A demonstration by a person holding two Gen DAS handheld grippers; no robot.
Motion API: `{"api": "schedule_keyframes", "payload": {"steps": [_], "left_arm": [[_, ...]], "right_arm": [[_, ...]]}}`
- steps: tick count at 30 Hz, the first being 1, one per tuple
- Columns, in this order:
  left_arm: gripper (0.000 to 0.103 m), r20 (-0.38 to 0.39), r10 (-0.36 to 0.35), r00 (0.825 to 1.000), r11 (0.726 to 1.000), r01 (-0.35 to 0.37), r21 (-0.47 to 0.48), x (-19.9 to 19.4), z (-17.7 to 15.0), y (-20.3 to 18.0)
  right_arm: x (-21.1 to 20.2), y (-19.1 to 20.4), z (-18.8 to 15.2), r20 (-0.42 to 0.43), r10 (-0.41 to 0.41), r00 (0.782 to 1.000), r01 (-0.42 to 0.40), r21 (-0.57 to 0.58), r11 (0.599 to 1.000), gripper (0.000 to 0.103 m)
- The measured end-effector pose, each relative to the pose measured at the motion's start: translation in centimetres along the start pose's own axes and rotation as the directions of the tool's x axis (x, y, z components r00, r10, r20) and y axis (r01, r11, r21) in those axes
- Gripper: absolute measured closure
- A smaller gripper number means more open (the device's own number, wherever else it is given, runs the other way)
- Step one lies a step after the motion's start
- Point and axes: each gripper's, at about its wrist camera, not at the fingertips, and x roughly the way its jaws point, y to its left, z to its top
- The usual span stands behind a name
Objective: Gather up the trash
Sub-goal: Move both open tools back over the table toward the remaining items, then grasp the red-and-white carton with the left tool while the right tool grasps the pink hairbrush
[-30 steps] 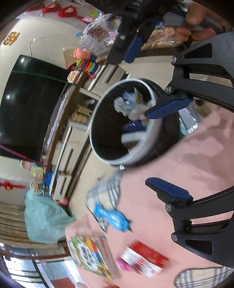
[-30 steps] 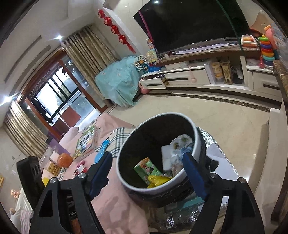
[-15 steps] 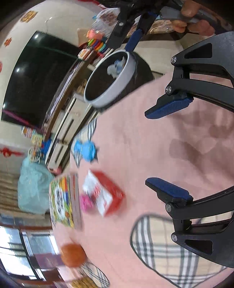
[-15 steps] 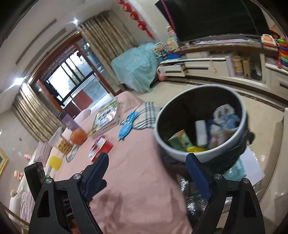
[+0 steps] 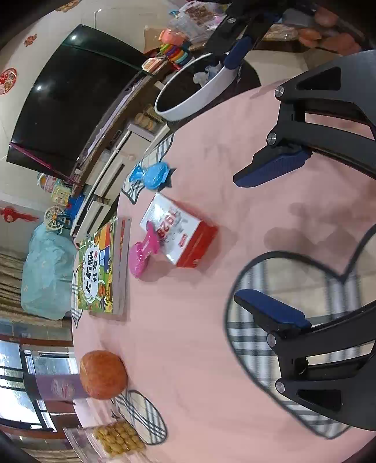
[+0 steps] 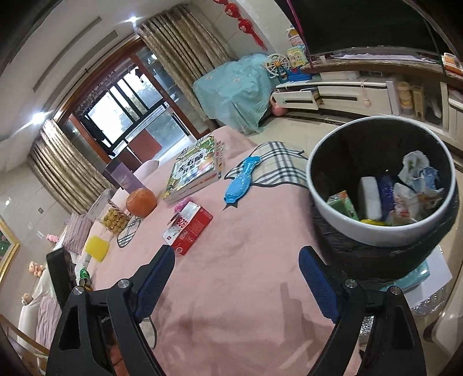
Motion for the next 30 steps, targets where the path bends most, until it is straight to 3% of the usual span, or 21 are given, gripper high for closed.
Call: {"api": "schedule_keyframes", "payload": {"steps": [9, 10, 12, 17, 23, 27, 30], "left_arm": [[0.027, -0.005, 0.021, 1.0, 0.999, -0.02, 0.049, 4.5, 3.5, -0.2], [0.029, -0.005, 0.032, 0.999, 0.998, -0.031, 0.058, 5.0, 3.5, -0.2], [0.051, -0.036, 0.016, 0.999, 0.998, -0.014, 0.066, 5.8, 3.4, -0.2], [0.051, 0.013, 0.038, 0.999, 0.995, -0.039, 0.095, 3.2, 2.3, 0.1], [0.051, 0.009, 0.06, 0.998, 0.997, -0.06, 0.042, -1.1, -1.4, 3.4], [0.051, 0.034, 0.113, 0.993, 0.992, -0.111, -0.059, -3.8, -3.3, 7.0], [0.051, 0.065, 0.199, 0.978, 0.972, -0.188, -0.143, -5.3, -3.8, 9.9]], "right_arm": [[1.1, 0.0, 0.4, -0.01, 0.011, 1.0, -0.011, 0.011, 1.0, 0.014], [1.2, 0.0, 0.4, -0.009, 0.01, 1.0, -0.01, 0.009, 1.0, 0.014], [1.4, 0.2, 0.6, -0.011, 0.01, 1.0, -0.01, 0.01, 1.0, 0.014], [2.1, 0.7, 0.3, -0.01, 0.01, 1.0, -0.01, 0.002, 1.0, 0.014], [4.0, 2.2, -0.5, -0.045, 0.021, 0.999, -0.023, -0.04, 0.999, 0.014], [5.9, 3.7, -1.0, -0.083, 0.038, 0.996, -0.043, -0.063, 0.997, 0.014], [7.6, 5.0, -1.1, -0.108, 0.041, 0.993, -0.05, -0.084, 0.995, 0.014]]}}
